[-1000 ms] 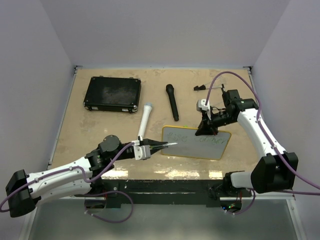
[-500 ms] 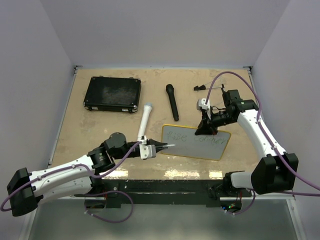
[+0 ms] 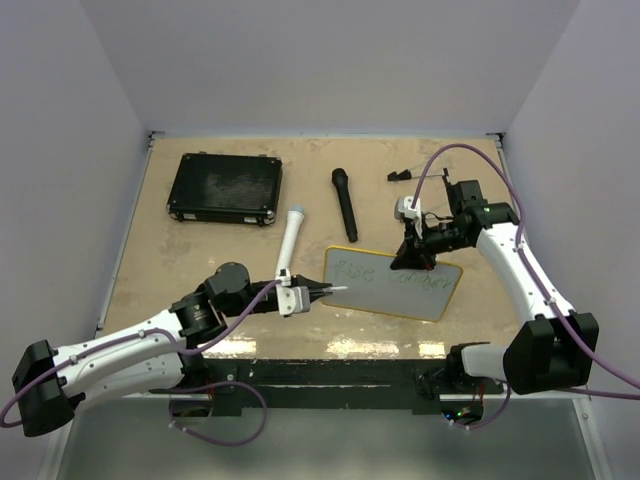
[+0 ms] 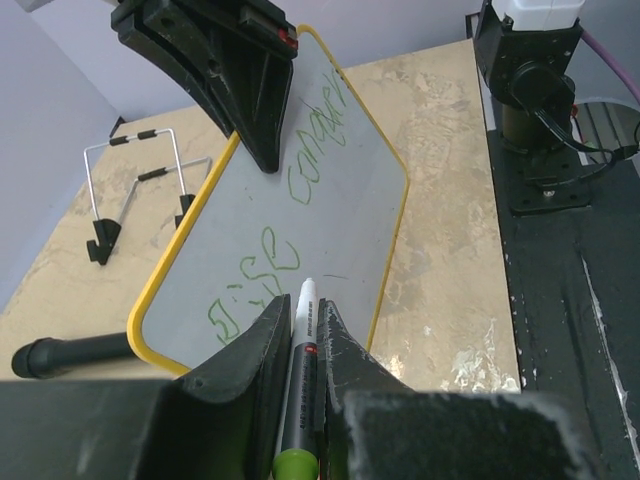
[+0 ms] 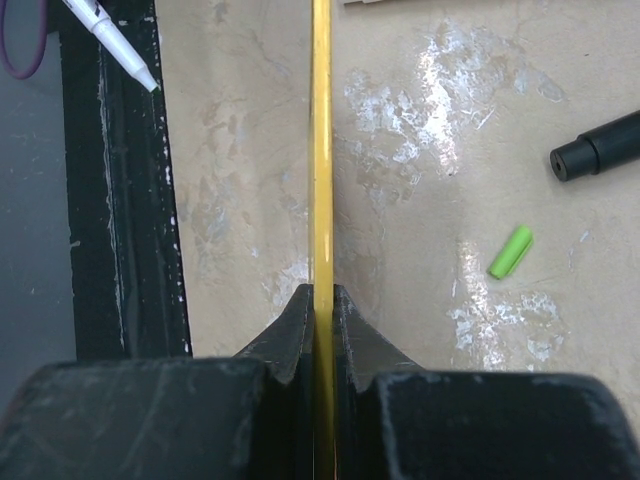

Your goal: Write a sentence on the whiteboard

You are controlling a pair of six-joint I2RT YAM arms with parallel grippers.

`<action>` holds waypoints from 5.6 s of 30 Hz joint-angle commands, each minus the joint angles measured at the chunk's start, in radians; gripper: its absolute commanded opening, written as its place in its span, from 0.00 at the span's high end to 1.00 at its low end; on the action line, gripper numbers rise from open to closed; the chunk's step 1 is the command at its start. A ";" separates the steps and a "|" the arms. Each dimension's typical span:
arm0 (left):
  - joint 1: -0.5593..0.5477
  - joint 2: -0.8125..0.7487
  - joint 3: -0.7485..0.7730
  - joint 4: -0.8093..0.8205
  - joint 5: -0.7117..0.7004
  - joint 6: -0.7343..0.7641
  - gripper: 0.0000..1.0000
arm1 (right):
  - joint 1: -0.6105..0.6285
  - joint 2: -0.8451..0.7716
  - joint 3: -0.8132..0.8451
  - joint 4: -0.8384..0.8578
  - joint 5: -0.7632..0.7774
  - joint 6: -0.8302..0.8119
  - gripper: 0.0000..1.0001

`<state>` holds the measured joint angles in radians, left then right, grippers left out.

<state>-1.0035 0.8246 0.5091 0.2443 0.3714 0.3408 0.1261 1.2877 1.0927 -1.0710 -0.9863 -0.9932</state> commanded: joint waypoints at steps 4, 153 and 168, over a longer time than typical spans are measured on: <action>0.005 -0.028 -0.019 0.181 -0.038 -0.193 1.00 | -0.005 -0.034 -0.004 0.062 -0.018 0.024 1.00; -0.030 0.608 -0.342 1.376 -0.394 -0.052 1.00 | -0.022 0.144 0.036 0.097 -0.015 0.111 1.00; -0.027 0.550 -0.371 1.348 -0.445 -0.023 1.00 | -0.023 0.147 0.038 0.091 -0.018 0.105 1.00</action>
<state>-1.0374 1.4101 0.1493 1.2850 -0.0147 0.2825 0.0971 1.4506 1.1404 -0.9840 -1.0275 -0.8204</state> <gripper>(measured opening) 0.165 0.047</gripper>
